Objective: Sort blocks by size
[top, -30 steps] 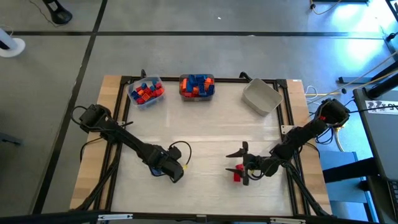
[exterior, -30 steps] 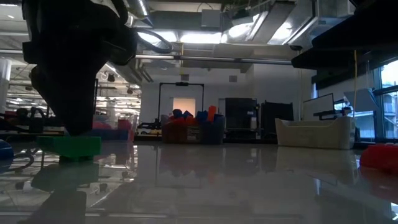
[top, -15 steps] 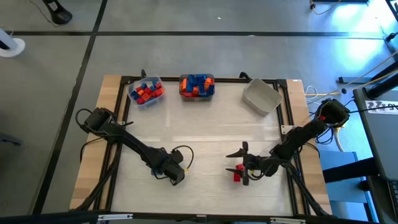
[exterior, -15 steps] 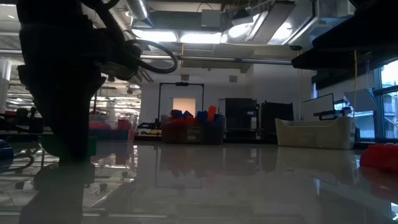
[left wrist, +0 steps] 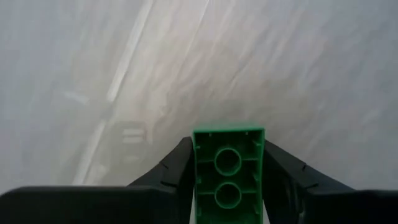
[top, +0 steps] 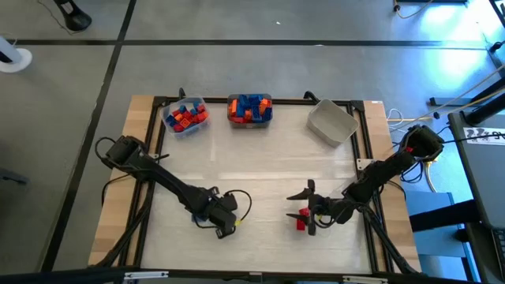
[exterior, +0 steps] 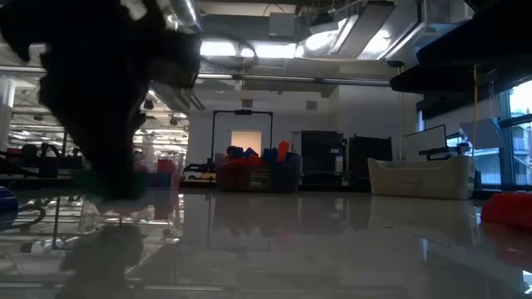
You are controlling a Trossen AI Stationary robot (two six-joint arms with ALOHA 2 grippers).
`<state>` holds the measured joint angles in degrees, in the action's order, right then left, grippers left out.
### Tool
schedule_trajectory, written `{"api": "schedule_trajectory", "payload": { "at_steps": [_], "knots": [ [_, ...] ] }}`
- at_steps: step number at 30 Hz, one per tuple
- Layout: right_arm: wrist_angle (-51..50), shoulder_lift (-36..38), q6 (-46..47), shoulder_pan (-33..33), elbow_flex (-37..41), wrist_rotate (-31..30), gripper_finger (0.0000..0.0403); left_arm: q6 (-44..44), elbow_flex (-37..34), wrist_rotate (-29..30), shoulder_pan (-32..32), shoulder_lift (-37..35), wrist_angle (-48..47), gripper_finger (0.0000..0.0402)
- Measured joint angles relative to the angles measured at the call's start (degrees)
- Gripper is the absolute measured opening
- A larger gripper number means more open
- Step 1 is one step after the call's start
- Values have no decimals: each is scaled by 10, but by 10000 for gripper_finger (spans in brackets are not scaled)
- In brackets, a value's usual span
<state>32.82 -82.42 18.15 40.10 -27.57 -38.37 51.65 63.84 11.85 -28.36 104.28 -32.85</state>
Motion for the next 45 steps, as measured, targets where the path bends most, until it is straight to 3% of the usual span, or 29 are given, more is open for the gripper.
{"api": "schedule_trajectory", "payload": {
  "at_steps": [8, 12, 15, 22, 28, 32, 37, 45],
  "knots": [
    [5, 0, 7, 0, 0, 0, 260, -71, 28, 79, 0, -51, 16, 124],
    [40, 0, -32, 0, 0, -11, 260, -135, 17, 171, -4, -104, 32, 124],
    [79, 0, -84, 0, 0, -17, 260, -162, -15, 193, 3, -150, 95, 124],
    [197, 0, -281, -13, 0, -46, 260, -236, -146, 192, 6, -226, 399, 124],
    [180, -13, -427, -70, -59, 44, 260, -235, -204, 130, 35, -235, 597, 124],
    [139, -35, -503, -97, -119, 75, 260, -225, -203, 111, 48, -232, 633, 125],
    [119, -81, -602, -114, -182, 66, 260, -232, -203, 106, 49, -232, 667, 129],
    [131, -141, -669, -122, -251, 38, 259, -232, -203, 97, 48, -232, 681, 128]
  ]
}}
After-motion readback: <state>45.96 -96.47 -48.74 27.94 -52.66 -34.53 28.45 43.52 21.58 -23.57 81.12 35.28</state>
